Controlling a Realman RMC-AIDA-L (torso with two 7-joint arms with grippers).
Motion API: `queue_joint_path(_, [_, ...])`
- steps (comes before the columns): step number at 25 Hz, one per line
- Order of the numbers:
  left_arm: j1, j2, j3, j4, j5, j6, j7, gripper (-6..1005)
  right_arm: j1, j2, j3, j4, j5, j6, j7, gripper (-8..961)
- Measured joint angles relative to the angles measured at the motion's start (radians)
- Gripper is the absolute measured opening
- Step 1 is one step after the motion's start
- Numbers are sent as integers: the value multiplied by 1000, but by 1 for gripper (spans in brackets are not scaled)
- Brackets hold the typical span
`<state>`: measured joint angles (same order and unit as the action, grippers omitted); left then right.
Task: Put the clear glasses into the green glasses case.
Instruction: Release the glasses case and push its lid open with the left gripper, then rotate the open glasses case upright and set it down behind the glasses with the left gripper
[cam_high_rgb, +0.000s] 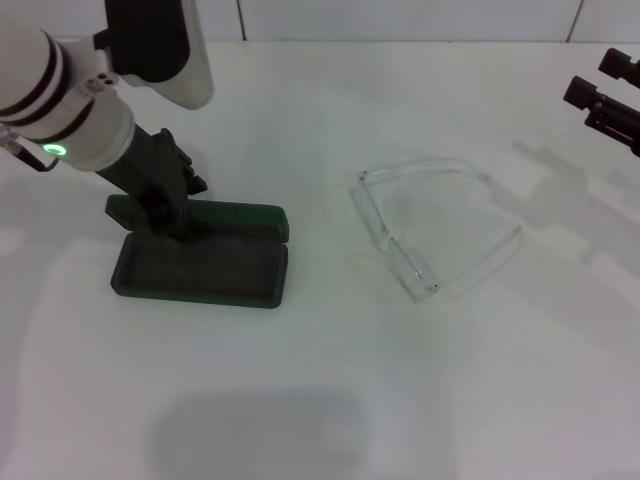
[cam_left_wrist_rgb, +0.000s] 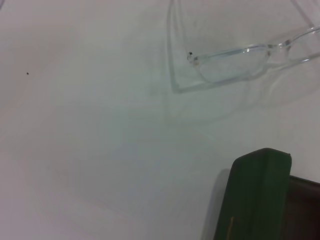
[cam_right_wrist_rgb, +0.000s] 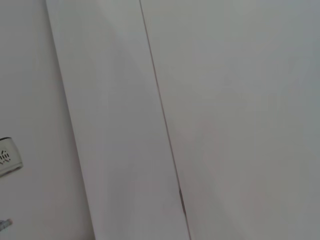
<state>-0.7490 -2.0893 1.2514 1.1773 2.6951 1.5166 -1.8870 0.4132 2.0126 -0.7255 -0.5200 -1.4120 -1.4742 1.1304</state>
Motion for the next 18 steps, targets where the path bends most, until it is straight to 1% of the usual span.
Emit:
queue_joint_path(4, [3, 0, 4, 3, -2, -4, 2, 630, -3, 0, 0, 0, 0, -3, 0, 707])
queue_joint_path(7, [6, 0, 21, 0, -1, -5, 2, 480, -5, 0, 0, 0, 1, -6, 0, 706])
queue_joint_path(12, [10, 0, 49, 8, -2, -4, -4, 257, -6, 0, 0, 1, 1, -7, 0, 705])
queue_joint_path(18, [21, -2, 56, 45, -3, 8, -21, 226, -9, 0, 0, 5, 1, -8, 0, 704])
